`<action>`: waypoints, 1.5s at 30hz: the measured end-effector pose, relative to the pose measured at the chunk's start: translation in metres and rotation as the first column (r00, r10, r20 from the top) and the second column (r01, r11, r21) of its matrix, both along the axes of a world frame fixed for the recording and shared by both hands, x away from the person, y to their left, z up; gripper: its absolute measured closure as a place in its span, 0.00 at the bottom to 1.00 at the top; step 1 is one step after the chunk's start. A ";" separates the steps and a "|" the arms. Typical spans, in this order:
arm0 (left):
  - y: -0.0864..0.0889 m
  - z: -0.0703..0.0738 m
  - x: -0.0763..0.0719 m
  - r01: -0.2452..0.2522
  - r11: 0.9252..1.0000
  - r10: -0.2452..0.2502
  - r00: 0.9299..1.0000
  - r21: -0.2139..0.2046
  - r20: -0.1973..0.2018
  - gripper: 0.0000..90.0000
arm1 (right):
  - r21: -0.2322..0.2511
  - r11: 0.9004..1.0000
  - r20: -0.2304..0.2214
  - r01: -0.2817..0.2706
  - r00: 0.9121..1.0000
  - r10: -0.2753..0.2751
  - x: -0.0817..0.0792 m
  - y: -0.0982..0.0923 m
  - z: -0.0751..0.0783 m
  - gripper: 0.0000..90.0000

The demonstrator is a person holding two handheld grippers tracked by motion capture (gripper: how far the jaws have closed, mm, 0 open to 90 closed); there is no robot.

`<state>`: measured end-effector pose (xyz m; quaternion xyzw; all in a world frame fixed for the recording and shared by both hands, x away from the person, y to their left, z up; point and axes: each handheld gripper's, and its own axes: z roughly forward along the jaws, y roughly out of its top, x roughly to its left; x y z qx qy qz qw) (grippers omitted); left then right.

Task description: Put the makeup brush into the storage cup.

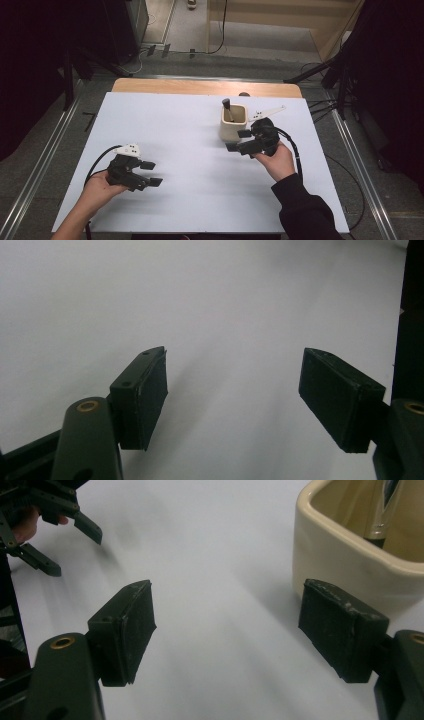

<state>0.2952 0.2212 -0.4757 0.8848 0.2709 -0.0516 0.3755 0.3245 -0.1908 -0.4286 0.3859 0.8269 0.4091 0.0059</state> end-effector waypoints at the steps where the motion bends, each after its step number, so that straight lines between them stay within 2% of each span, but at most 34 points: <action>1: 0.000 0.000 0.000 0.000 1.000 0.000 1.000 0.000 0.000 0.31 | -0.002 1.000 0.004 0.000 1.000 0.000 -0.001 0.000 -0.001 0.26; 13: 0.000 0.000 0.000 -0.001 1.000 0.001 1.000 0.003 0.000 0.31 | 0.009 1.000 -0.012 -0.025 1.000 0.025 -0.012 -0.003 -0.017 0.27; 17: 0.000 0.000 0.000 0.000 1.000 0.000 1.000 0.003 0.003 0.31 | -0.006 1.000 -0.004 -0.024 1.000 0.024 -0.016 -0.003 -0.022 0.27; 22: -0.001 0.000 0.000 0.001 1.000 -0.001 1.000 -0.004 0.000 0.31 | 0.009 0.999 -0.021 -0.036 0.999 0.036 -0.021 -0.005 -0.031 0.26; 28: -0.001 0.001 -0.001 0.005 1.000 -0.005 1.000 -0.002 0.003 0.31 | -0.018 1.000 -0.009 -0.020 1.000 0.019 -0.028 -0.008 -0.037 0.26; 31: -0.001 0.001 0.000 0.004 1.000 -0.004 1.000 -0.003 0.003 0.31 | -0.054 0.999 0.004 0.006 1.000 -0.005 -0.030 -0.009 -0.039 0.26; 37: -0.001 0.000 0.000 0.003 1.000 -0.003 1.000 -0.002 0.002 0.31 | -0.046 0.999 -0.005 -0.009 1.000 0.009 -0.037 -0.020 -0.046 0.25; 40: -0.001 0.001 0.000 0.002 1.000 -0.002 1.000 -0.001 0.002 0.31 | -0.043 0.999 0.015 0.000 1.000 0.001 -0.040 -0.026 -0.049 0.25; 45: 0.001 0.002 -0.001 0.002 1.000 -0.002 1.000 -0.008 0.010 0.31 | -0.033 0.999 0.024 0.015 1.000 -0.014 -0.044 -0.033 -0.050 0.25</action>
